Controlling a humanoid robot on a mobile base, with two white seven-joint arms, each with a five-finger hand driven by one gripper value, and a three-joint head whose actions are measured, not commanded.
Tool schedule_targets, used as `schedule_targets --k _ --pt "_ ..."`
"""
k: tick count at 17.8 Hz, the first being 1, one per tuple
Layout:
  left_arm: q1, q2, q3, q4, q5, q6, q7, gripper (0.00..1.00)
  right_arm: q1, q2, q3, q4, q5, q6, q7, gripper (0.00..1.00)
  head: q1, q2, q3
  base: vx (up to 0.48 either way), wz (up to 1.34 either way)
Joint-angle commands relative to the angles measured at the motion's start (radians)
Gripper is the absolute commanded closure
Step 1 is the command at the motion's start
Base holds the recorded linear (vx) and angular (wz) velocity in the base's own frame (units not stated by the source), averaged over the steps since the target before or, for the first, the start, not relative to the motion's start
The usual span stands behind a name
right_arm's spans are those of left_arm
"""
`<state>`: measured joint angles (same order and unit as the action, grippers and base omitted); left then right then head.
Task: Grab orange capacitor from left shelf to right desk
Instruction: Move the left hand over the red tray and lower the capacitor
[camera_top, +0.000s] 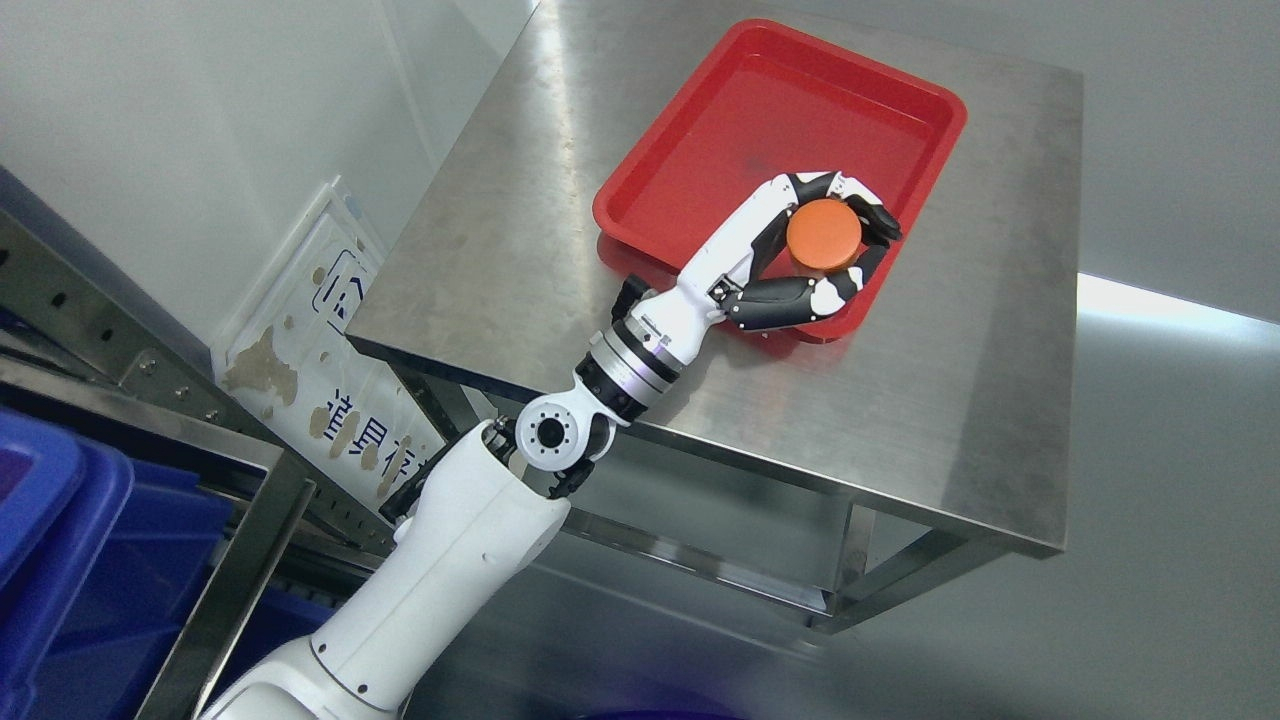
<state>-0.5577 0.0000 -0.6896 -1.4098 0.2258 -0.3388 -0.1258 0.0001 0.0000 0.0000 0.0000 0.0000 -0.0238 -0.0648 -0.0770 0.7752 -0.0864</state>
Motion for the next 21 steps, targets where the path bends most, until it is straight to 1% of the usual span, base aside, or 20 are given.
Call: schedule_targets --k 1,3,5,8,15,16,19,21 --pt "-0.137 0.017 -0.021 0.167 0.007 0.082 0.014 0.96 0.023 -0.018 -0.011 -0.017 0.006 0.001 0.0 0.0 0.0 0.0 0.0 0.135 0.03" --pt "-0.183 0.017 -0.034 0.187 0.021 0.113 0.014 0.96 0.023 -0.018 -0.011 -0.017 0.006 0.001 0.0 0.0 0.0 0.0 0.0 0.138 0.0" --pt "-0.215 0.017 -0.091 0.212 0.035 0.133 0.014 0.96 0.021 -0.018 -0.011 -0.017 0.006 0.001 0.0 0.0 0.0 0.0 0.0 0.1 0.0" --pt "-0.219 0.017 -0.146 0.252 0.033 0.133 0.015 0.96 0.023 -0.018 -0.011 -0.017 0.006 0.001 0.0 0.0 0.0 0.0 0.0 0.064 0.0" --pt "-0.219 0.017 -0.148 0.302 0.03 0.136 0.038 0.93 0.021 -0.018 -0.011 -0.017 0.006 0.001 0.0 0.0 0.0 0.0 0.0 0.006 0.0" --pt "-0.22 0.017 -0.149 0.302 0.032 0.148 0.043 0.91 0.023 -0.018 -0.011 -0.017 0.006 0.001 0.0 0.0 0.0 0.0 0.0 -0.012 0.0" --pt "-0.22 0.017 -0.142 0.304 0.032 0.178 0.054 0.74 0.023 -0.018 -0.011 -0.017 0.008 0.001 0.0 0.0 0.0 0.0 0.0 0.0 0.0" --pt "-0.22 0.017 -0.13 0.311 0.032 0.178 0.06 0.68 0.023 -0.018 -0.011 -0.017 0.006 0.001 0.0 0.0 0.0 0.0 0.0 0.0 0.0"
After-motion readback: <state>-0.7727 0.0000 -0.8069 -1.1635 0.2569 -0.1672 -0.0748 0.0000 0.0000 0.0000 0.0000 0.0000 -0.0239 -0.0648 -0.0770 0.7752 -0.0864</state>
